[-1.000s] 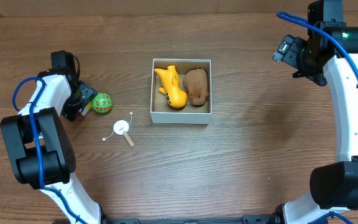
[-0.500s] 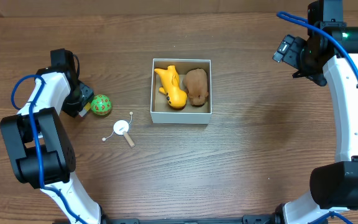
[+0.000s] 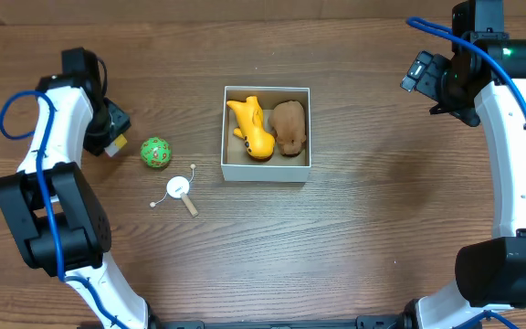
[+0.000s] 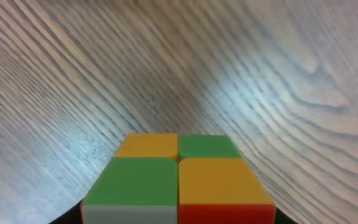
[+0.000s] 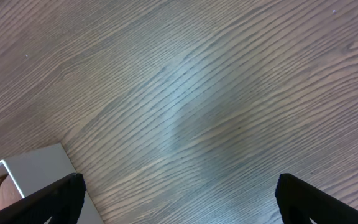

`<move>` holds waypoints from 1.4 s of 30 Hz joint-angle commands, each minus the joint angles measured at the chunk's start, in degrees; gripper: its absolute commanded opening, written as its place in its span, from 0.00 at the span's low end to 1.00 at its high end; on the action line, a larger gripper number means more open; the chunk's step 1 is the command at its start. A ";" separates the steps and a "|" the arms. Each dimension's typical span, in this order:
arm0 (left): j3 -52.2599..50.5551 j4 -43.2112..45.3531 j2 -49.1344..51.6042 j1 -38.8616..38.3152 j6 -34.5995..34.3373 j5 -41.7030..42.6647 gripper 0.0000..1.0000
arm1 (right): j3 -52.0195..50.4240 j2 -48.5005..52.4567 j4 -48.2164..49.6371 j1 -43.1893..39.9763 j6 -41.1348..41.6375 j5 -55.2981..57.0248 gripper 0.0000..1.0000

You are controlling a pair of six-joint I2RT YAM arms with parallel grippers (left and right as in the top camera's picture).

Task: Pack container

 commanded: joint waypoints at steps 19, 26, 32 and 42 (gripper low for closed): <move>24.68 -14.60 0.83 -10.80 6.51 0.94 0.50 | 0.39 -0.26 0.28 0.15 0.07 0.02 1.00; 30.67 -17.07 0.81 -19.19 6.91 0.94 0.48 | 0.39 -0.26 0.28 0.15 0.09 0.02 1.00; 33.27 -18.08 0.81 -27.58 6.95 0.96 0.46 | 0.39 -0.26 0.28 0.15 0.07 0.02 1.00; 33.24 -18.45 0.83 -39.21 6.93 0.96 0.47 | 0.39 -0.26 0.28 0.15 0.07 0.02 1.00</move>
